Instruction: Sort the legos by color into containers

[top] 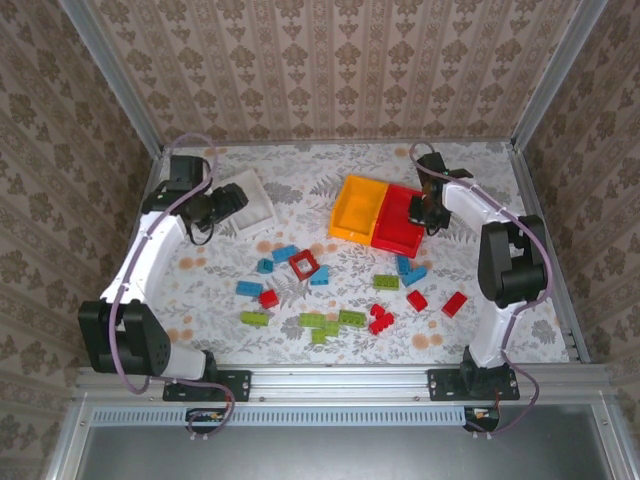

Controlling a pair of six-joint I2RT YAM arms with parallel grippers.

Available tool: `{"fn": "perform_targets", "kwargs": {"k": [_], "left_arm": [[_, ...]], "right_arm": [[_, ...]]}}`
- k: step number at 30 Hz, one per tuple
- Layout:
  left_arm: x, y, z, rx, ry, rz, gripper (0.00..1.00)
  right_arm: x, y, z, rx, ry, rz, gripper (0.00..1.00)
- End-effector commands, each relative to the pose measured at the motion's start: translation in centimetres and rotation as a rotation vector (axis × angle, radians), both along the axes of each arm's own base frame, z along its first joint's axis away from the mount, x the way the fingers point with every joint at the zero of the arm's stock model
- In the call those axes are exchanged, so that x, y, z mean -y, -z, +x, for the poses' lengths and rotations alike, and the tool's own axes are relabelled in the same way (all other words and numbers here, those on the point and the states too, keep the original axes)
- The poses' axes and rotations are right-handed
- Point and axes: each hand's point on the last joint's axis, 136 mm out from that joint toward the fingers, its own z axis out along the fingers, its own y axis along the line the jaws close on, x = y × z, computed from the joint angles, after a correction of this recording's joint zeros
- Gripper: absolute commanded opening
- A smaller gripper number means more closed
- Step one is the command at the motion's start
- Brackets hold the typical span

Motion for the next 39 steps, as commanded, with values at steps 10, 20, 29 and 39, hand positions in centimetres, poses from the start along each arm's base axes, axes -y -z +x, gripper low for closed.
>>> {"fn": "perform_targets", "kwargs": {"k": [10, 20, 29, 39], "left_arm": [[-4.3, 6.3, 5.7, -0.154, -0.004, 0.084, 0.74], [-4.1, 11.2, 10.5, -0.265, 0.078, 0.139, 0.41], [-1.9, 12.2, 10.4, -0.284, 0.222, 0.225, 0.24], [4.0, 11.3, 12.1, -0.224, 0.347, 0.235, 0.09]], "right_arm": [[-0.3, -2.8, 3.5, 0.068, -0.088, -0.053, 0.0], [-1.6, -2.8, 6.4, 0.048, -0.136, -0.012, 0.0], [-2.5, -1.9, 8.1, 0.035, -0.185, 0.026, 0.0], [-3.6, -1.7, 8.5, 0.047, -0.297, 0.054, 0.0]]}}
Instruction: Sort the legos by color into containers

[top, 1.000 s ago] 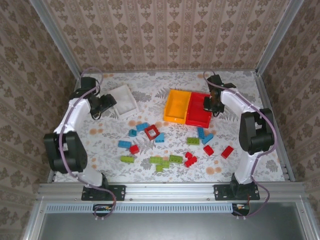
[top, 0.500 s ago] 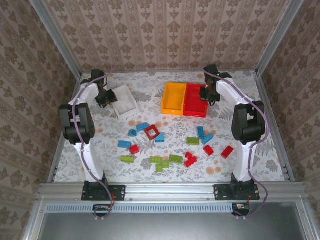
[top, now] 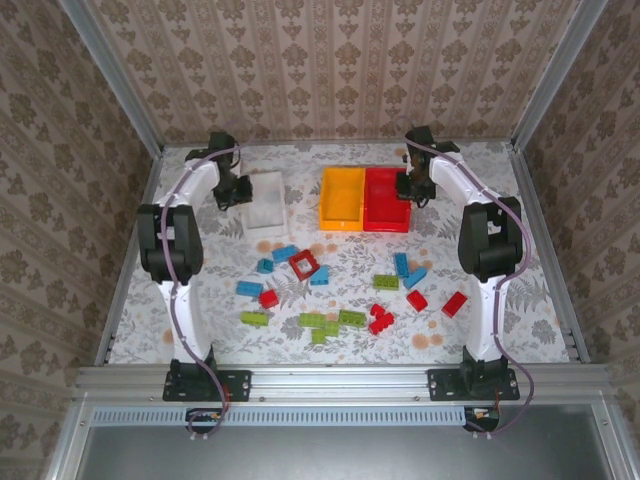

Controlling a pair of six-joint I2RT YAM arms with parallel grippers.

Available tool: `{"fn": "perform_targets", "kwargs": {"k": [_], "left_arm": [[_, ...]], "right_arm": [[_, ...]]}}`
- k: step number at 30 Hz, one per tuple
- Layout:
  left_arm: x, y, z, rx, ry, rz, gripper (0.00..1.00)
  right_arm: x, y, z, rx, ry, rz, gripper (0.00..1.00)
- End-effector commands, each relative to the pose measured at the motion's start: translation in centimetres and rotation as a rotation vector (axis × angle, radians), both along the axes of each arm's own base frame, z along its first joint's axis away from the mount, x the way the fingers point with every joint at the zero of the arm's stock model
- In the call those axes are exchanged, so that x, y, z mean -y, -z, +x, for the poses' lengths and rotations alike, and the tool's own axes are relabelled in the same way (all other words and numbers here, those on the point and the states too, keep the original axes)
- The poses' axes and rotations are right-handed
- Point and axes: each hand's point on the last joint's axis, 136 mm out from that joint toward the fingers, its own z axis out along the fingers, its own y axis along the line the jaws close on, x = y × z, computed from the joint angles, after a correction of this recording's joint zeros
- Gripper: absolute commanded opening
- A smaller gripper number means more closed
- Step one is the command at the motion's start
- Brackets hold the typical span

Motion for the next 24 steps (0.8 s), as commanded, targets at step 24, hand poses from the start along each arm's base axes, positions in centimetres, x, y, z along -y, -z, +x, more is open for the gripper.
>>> {"fn": "perform_targets", "kwargs": {"k": [24], "left_arm": [[7.2, -0.1, 1.1, 0.0, 0.098, 0.032, 0.07]], "right_arm": [[0.3, 1.4, 1.2, -0.014, -0.083, 0.005, 0.05]]}}
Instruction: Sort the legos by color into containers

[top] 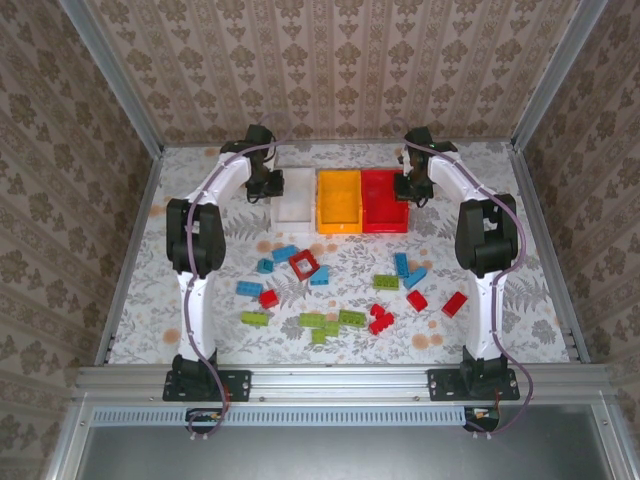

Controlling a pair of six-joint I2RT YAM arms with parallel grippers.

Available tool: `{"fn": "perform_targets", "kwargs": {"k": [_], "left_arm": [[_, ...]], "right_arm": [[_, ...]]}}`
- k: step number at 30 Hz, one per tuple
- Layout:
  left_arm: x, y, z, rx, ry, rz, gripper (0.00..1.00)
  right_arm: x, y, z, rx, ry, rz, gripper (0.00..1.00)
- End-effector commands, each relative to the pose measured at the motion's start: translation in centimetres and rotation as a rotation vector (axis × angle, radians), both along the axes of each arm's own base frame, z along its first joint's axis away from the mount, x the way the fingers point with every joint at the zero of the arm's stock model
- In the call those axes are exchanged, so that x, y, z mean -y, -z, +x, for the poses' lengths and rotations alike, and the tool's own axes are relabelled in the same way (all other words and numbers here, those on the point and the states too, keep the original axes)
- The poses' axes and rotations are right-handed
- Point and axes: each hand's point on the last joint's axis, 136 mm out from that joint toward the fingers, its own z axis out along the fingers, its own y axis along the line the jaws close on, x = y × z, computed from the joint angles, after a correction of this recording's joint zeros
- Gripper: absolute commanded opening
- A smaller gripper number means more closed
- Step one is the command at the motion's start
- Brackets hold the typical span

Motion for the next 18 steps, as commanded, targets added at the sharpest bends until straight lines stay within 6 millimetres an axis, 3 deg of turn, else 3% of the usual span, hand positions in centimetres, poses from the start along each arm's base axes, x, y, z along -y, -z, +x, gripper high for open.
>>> {"fn": "perform_targets", "kwargs": {"k": [1, 4, 9, 13, 18], "left_arm": [[-0.8, -0.3, -0.3, -0.011, -0.029, 0.046, 0.07], [-1.2, -0.5, -0.4, -0.002, -0.042, 0.053, 0.08], [-1.0, -0.5, -0.4, -0.001, -0.049, 0.031, 0.15], [-0.9, -1.2, -0.4, 0.008, -0.06, 0.023, 0.31], [-0.9, -3.4, -0.4, 0.048, -0.093, 0.0, 0.48]], "right_arm": [[0.5, 0.0, 0.2, -0.002, -0.008, -0.019, 0.08], [0.7, -0.3, 0.2, 0.005, 0.008, -0.022, 0.14], [0.6, -1.5, 0.1, 0.03, 0.023, -0.014, 0.34], [0.8, -2.8, -0.1, 0.057, 0.046, -0.013, 0.44], [1.3, -4.9, -0.6, 0.096, 0.09, -0.017, 0.5]]}}
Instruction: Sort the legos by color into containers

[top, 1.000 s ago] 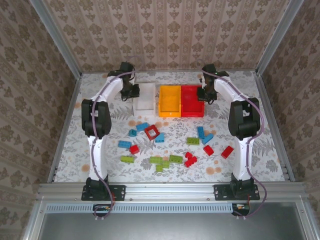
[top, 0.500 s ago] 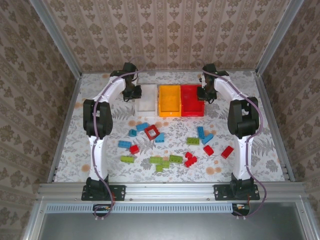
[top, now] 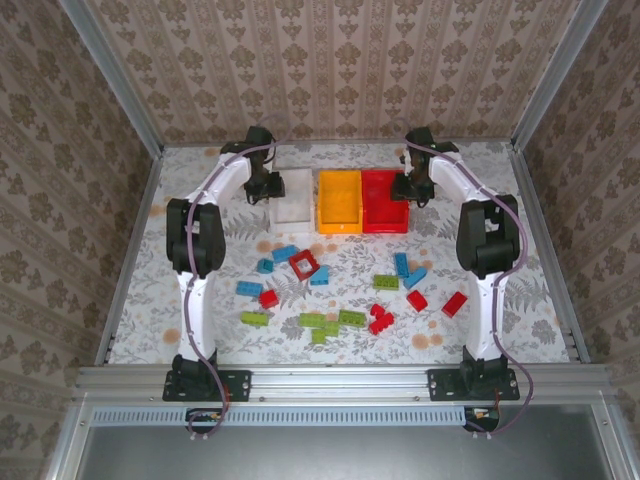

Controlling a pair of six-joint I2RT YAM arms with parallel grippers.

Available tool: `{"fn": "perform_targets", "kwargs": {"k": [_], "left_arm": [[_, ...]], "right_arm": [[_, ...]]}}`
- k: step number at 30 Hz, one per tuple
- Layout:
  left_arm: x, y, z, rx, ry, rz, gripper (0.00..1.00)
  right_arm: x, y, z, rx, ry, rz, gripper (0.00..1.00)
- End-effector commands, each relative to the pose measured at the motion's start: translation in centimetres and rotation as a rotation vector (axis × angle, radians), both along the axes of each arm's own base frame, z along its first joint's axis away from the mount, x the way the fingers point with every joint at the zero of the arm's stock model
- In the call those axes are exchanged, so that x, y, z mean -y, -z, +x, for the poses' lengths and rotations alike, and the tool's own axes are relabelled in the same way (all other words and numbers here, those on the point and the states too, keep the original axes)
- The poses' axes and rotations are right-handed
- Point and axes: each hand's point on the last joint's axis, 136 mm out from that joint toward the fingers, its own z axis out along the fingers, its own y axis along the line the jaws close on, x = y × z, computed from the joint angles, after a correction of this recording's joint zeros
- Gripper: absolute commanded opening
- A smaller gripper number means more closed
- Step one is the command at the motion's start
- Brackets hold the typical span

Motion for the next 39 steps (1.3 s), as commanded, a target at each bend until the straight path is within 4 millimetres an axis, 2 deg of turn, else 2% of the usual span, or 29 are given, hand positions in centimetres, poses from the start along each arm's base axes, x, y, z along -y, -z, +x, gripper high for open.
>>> {"fn": "perform_targets", "kwargs": {"k": [1, 6, 10, 15, 18, 21, 25, 27, 30, 33, 39], "left_arm": [[-0.3, -4.3, -0.2, 0.073, -0.041, -0.025, 0.51], [-0.1, -7.0, -0.7, 0.118, -0.083, -0.065, 0.62], [0.0, -9.0, -1.8, 0.159, -0.111, -0.103, 0.69], [0.2, -11.5, -4.2, 0.213, -0.125, -0.159, 0.71], [1.3, -13.1, -6.4, 0.249, -0.087, -0.217, 0.73], [3.2, -14.0, -9.7, 0.26, -0.009, -0.271, 0.75], [7.0, -15.0, -16.2, 0.294, 0.151, -0.353, 0.77], [8.8, -15.4, -19.7, 0.326, 0.235, -0.384, 0.79], [10.2, -14.9, -23.8, 0.356, 0.312, -0.397, 0.81], [10.5, -14.1, -26.0, 0.364, 0.334, -0.4, 0.81], [11.0, -13.5, -26.8, 0.361, 0.356, -0.383, 0.81]], "right_arm": [[0.9, -4.0, -0.3, 0.081, 0.057, -0.008, 0.51], [1.1, -6.2, -1.9, 0.124, 0.105, 0.018, 0.56], [0.8, -7.3, -4.1, 0.13, 0.121, 0.033, 0.57], [0.1, -8.3, -7.4, 0.126, 0.112, 0.039, 0.57], [-0.5, -8.5, -10.0, 0.103, 0.1, 0.033, 0.57], [-1.4, -7.3, -13.0, 0.06, 0.077, 0.031, 0.58], [-2.3, -4.1, -16.1, -0.006, 0.059, 0.029, 0.59], [-2.5, -2.5, -16.8, -0.037, 0.054, 0.029, 0.6], [-2.8, -0.2, -17.0, -0.075, 0.038, 0.009, 0.6], [-3.2, 1.7, -16.8, -0.099, 0.027, 0.002, 0.6], [-3.1, 4.3, -16.4, -0.132, 0.02, -0.033, 0.56]]}}
